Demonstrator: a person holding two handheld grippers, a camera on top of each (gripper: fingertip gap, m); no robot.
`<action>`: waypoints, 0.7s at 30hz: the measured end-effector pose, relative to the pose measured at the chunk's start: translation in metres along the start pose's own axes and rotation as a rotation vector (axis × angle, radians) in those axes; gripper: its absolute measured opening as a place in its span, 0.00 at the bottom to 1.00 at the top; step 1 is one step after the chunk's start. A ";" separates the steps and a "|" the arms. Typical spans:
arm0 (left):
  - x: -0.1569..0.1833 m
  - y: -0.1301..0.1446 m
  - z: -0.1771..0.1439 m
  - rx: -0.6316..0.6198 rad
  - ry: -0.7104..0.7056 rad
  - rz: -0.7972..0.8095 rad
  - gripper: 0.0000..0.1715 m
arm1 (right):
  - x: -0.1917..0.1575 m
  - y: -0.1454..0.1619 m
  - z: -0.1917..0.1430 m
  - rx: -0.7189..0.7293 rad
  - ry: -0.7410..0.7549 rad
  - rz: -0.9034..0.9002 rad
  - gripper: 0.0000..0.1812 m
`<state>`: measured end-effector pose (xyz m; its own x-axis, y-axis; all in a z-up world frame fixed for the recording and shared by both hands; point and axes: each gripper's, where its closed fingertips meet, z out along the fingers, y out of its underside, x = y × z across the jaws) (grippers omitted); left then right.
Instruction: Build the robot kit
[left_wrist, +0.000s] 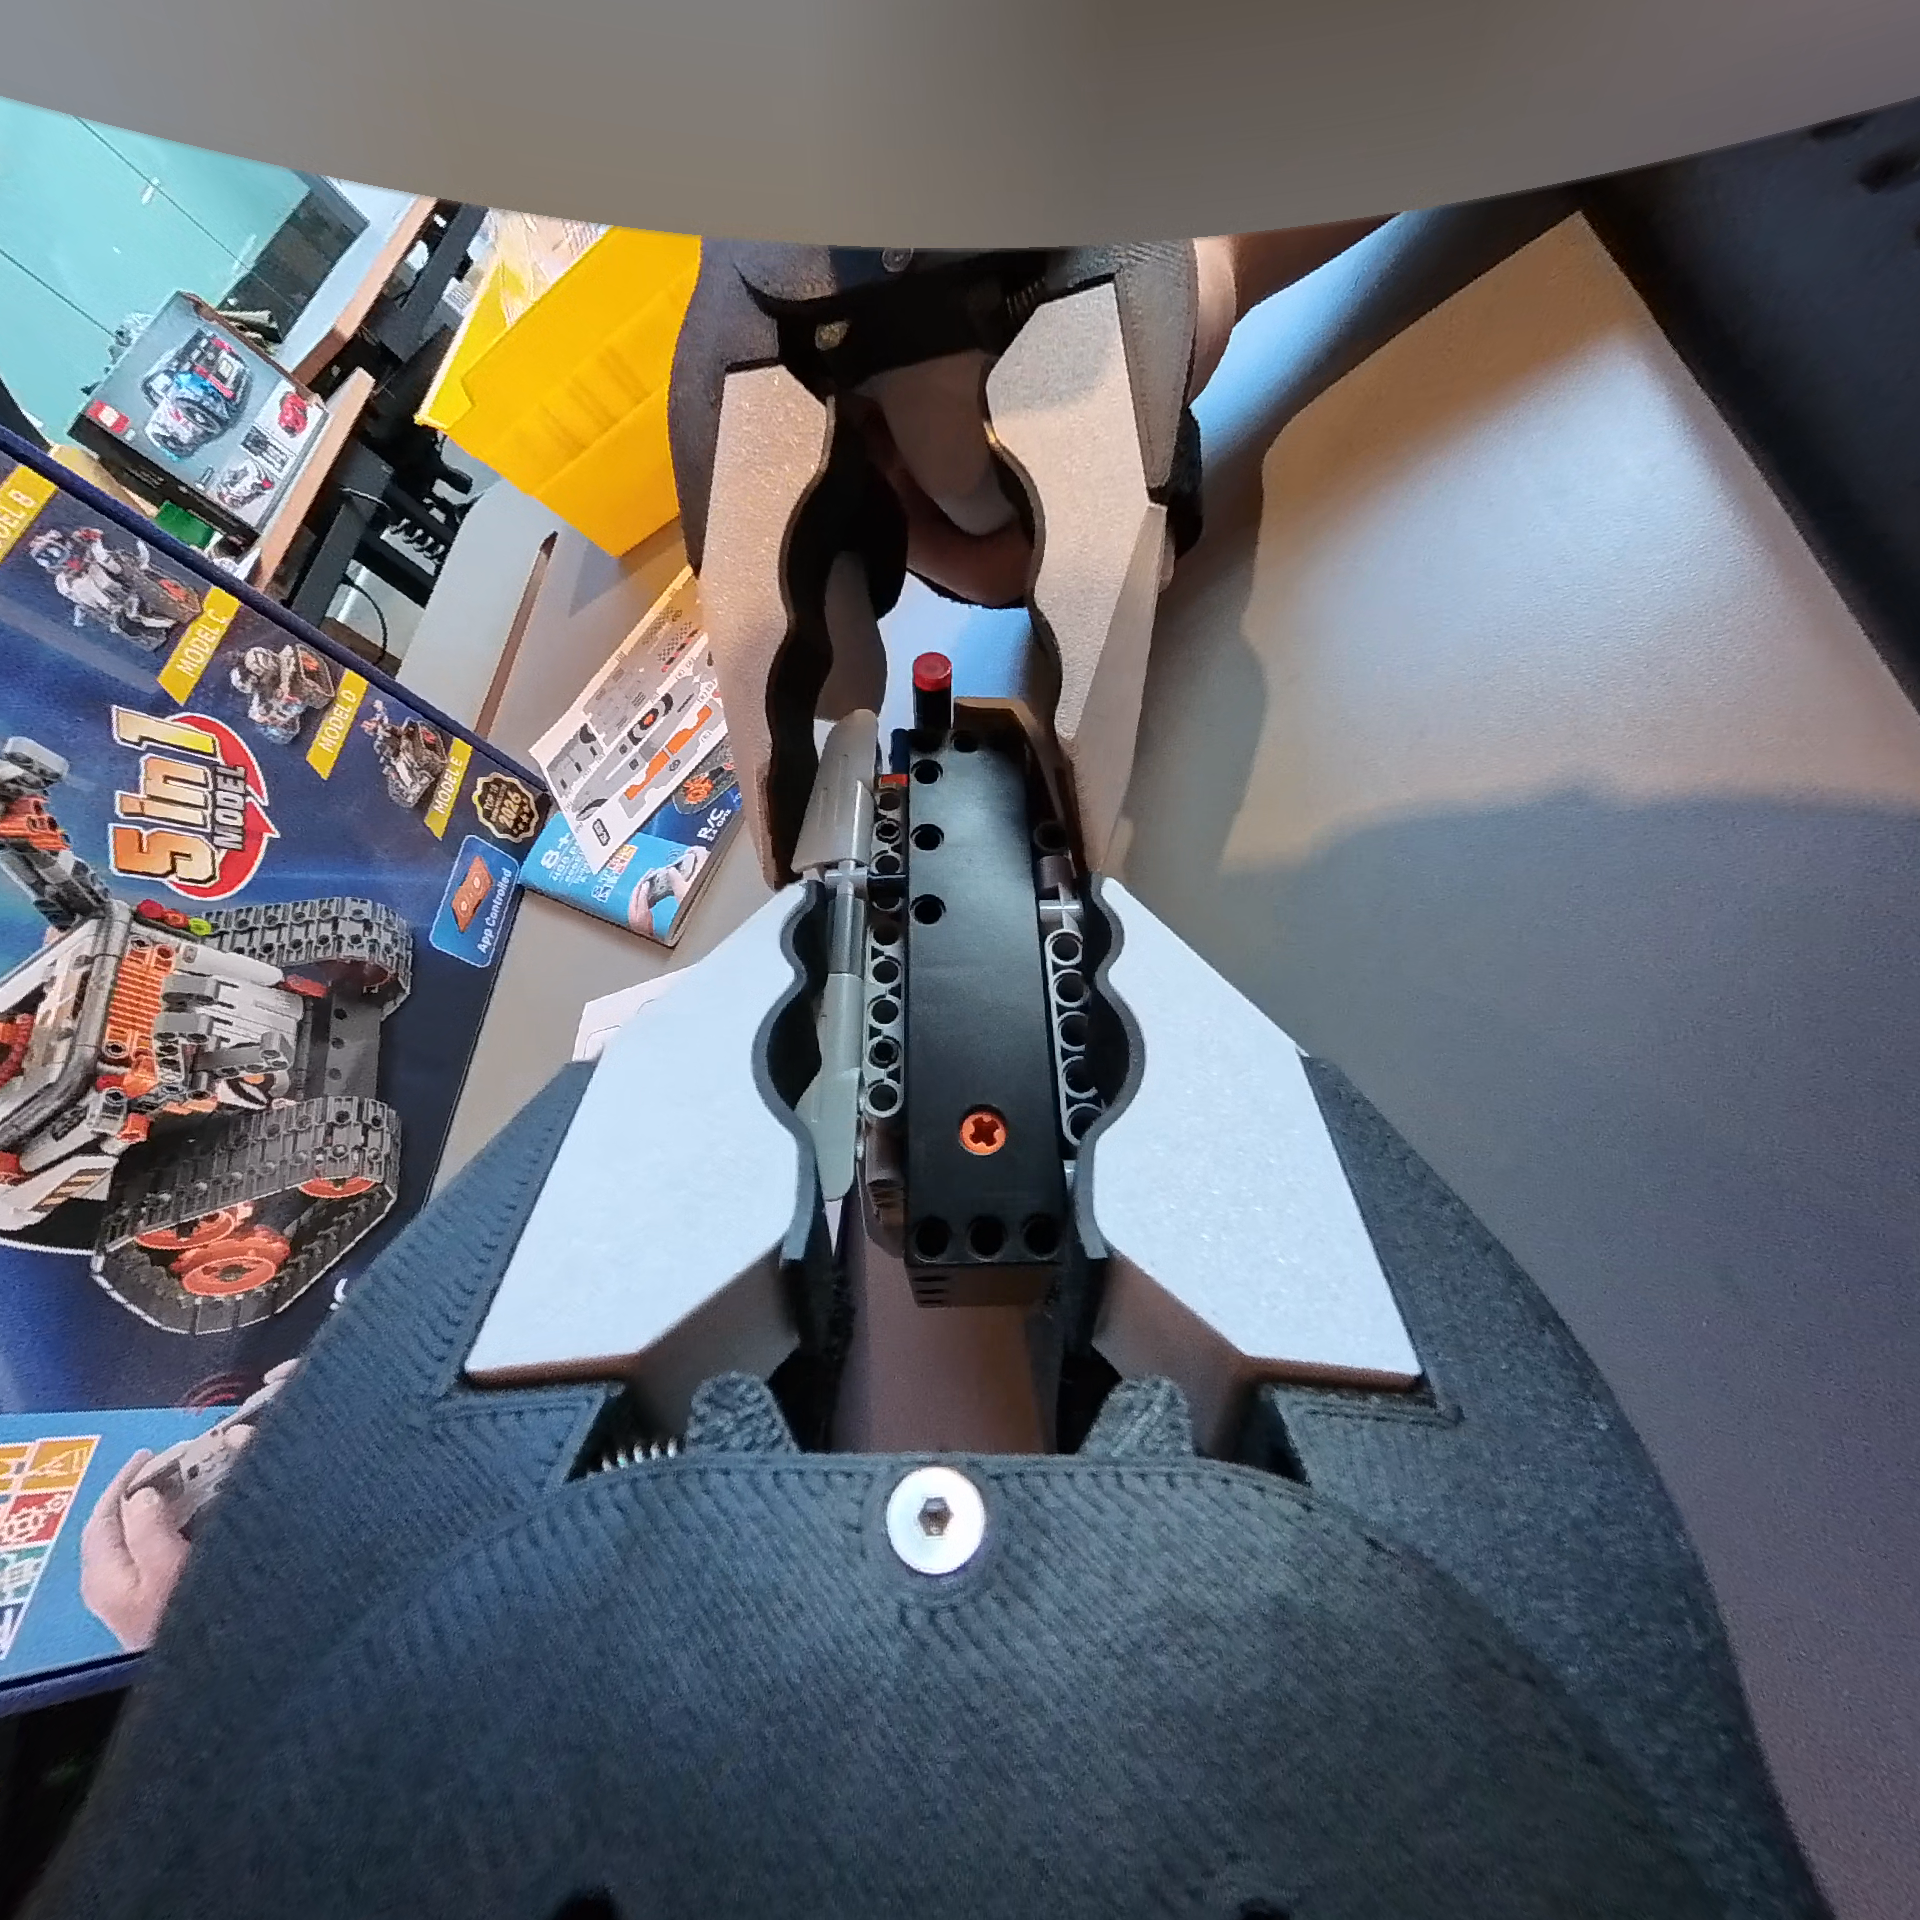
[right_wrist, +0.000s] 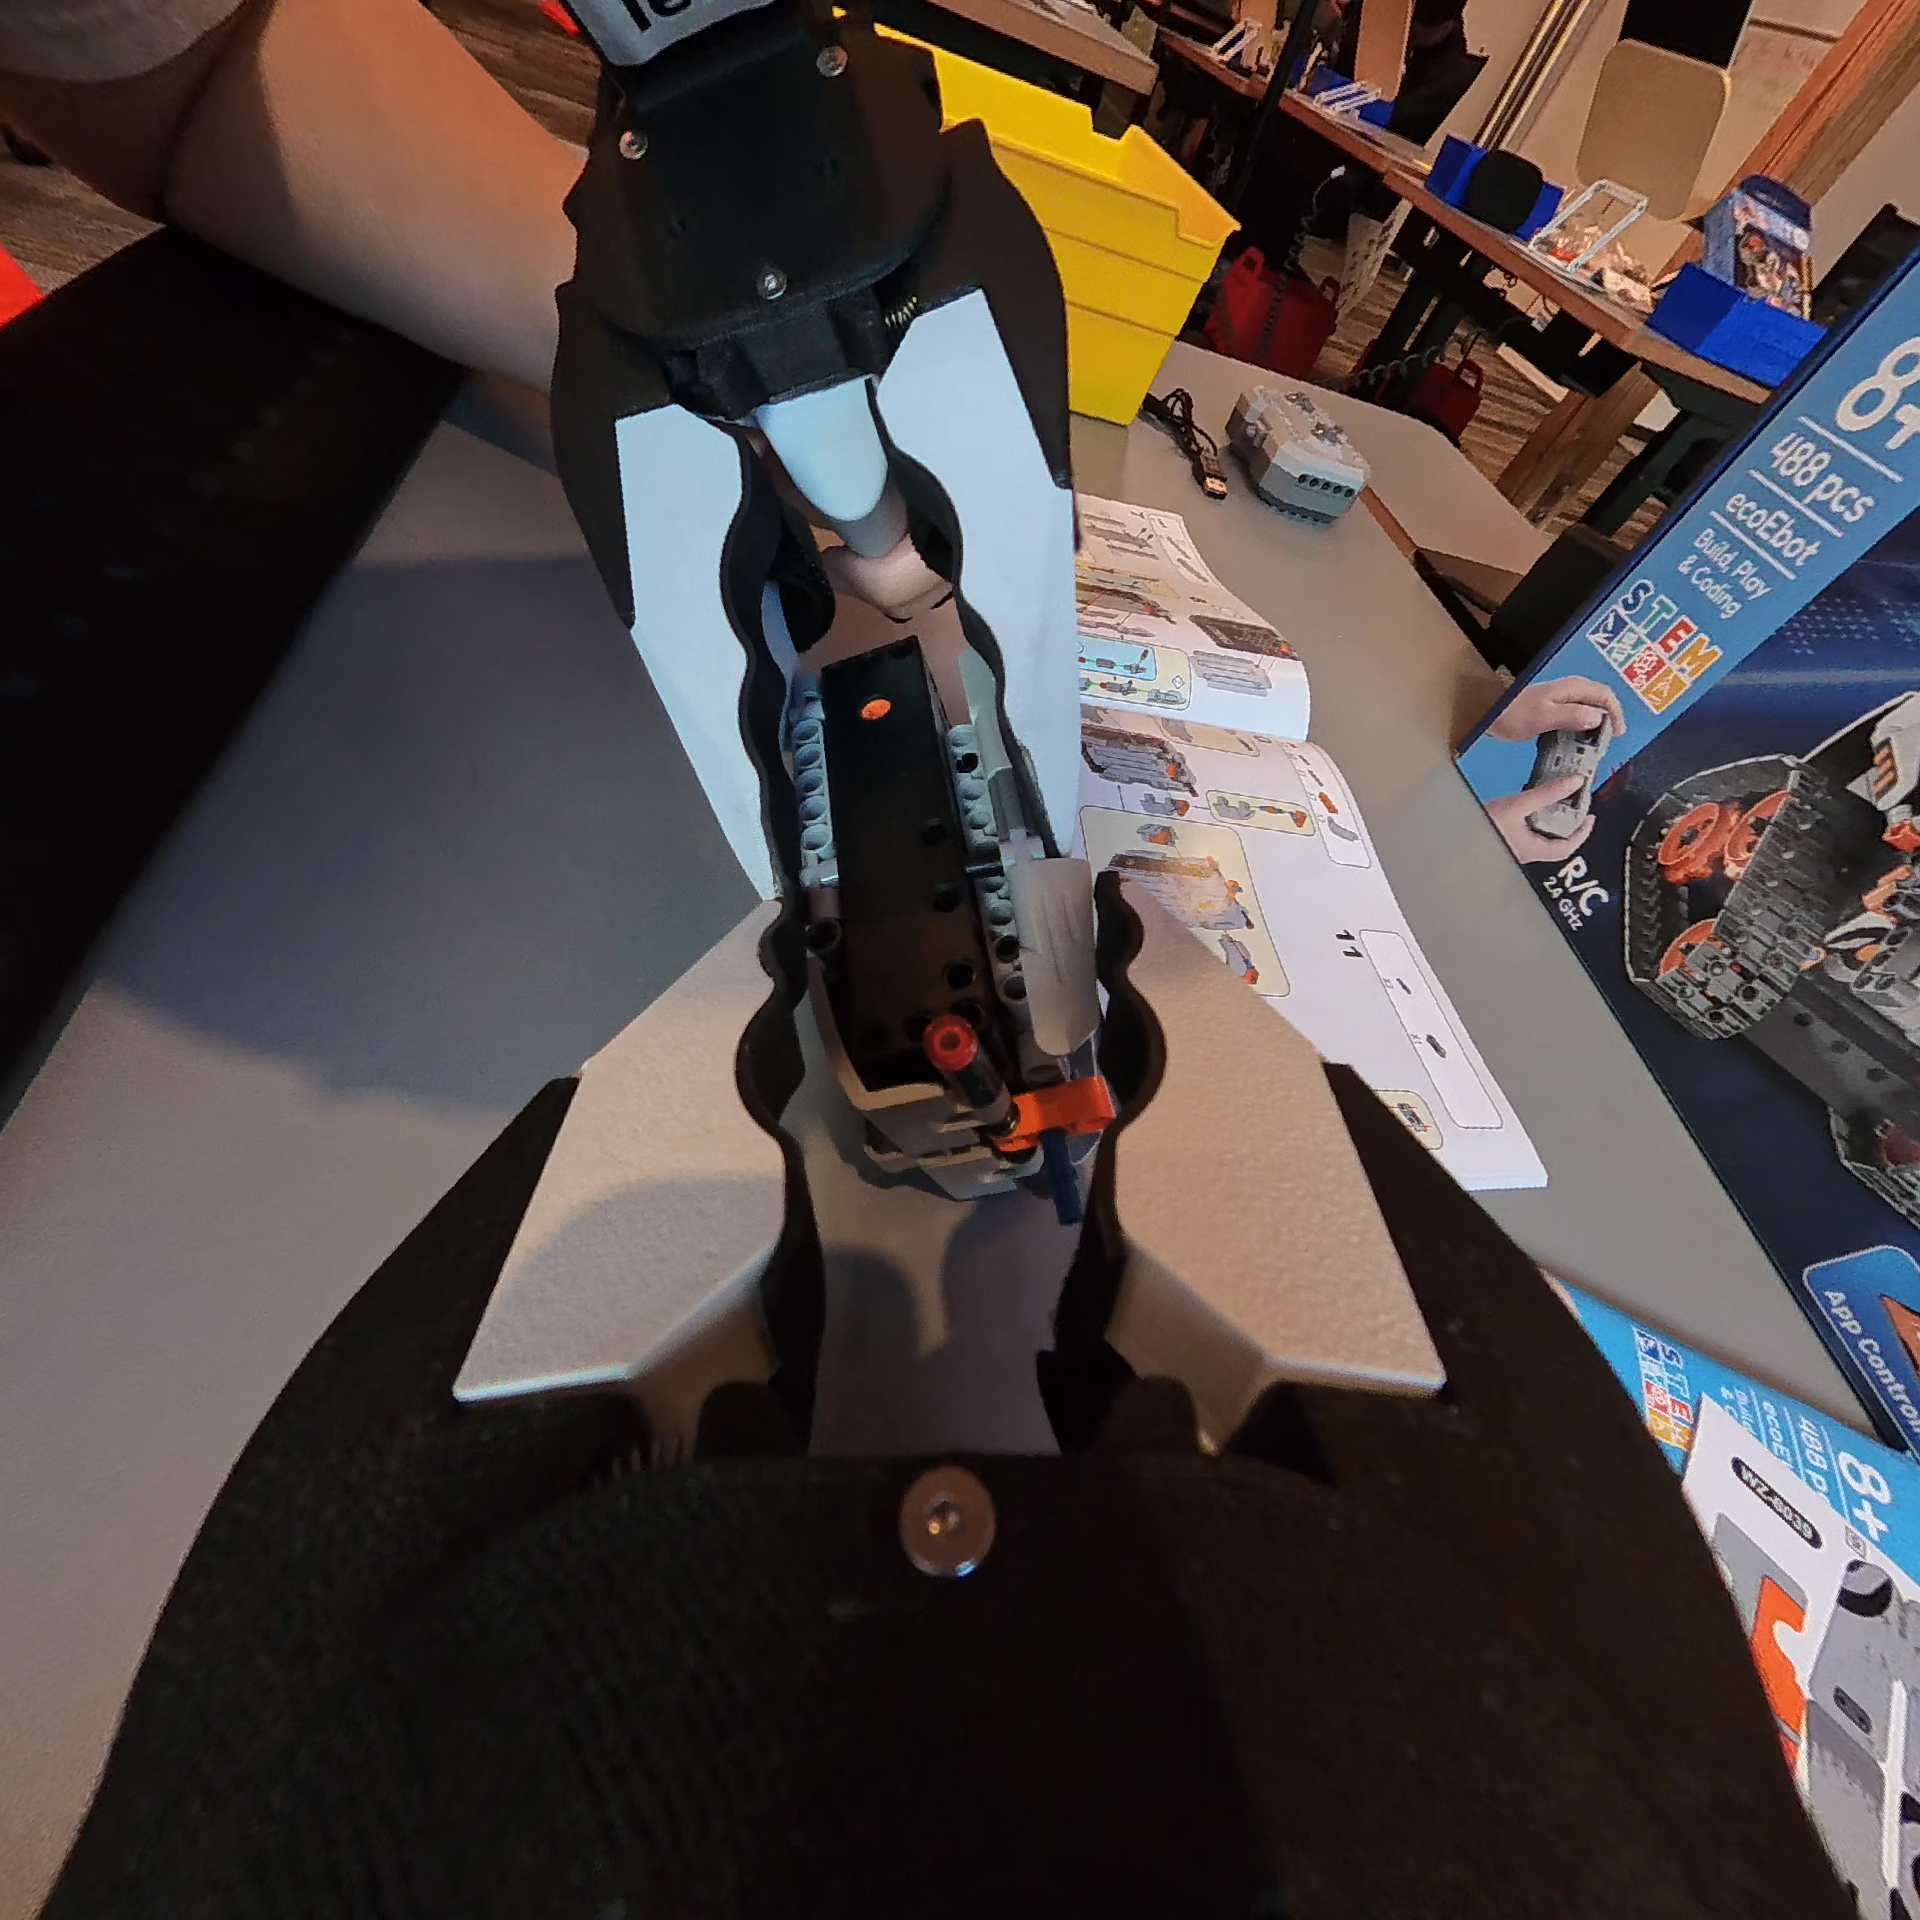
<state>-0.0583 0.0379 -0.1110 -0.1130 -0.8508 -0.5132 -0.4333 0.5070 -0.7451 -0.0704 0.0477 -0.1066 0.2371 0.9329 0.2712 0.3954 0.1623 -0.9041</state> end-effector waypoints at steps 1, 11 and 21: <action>0.000 0.000 0.000 -0.004 0.001 0.004 0.28 | 0.000 0.000 0.000 -0.001 0.000 -0.003 0.30; 0.000 0.000 0.000 -0.026 -0.004 -0.003 0.27 | 0.000 0.000 0.000 -0.006 -0.011 -0.007 0.31; 0.001 0.000 0.000 -0.026 0.009 0.025 0.27 | -0.001 0.001 -0.001 -0.013 0.023 -0.032 0.29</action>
<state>-0.0581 0.0372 -0.1117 -0.1318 -0.8392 -0.5276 -0.4532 0.5243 -0.7209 -0.0697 0.0466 -0.1071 0.2444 0.9197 0.3073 0.4145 0.1874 -0.8905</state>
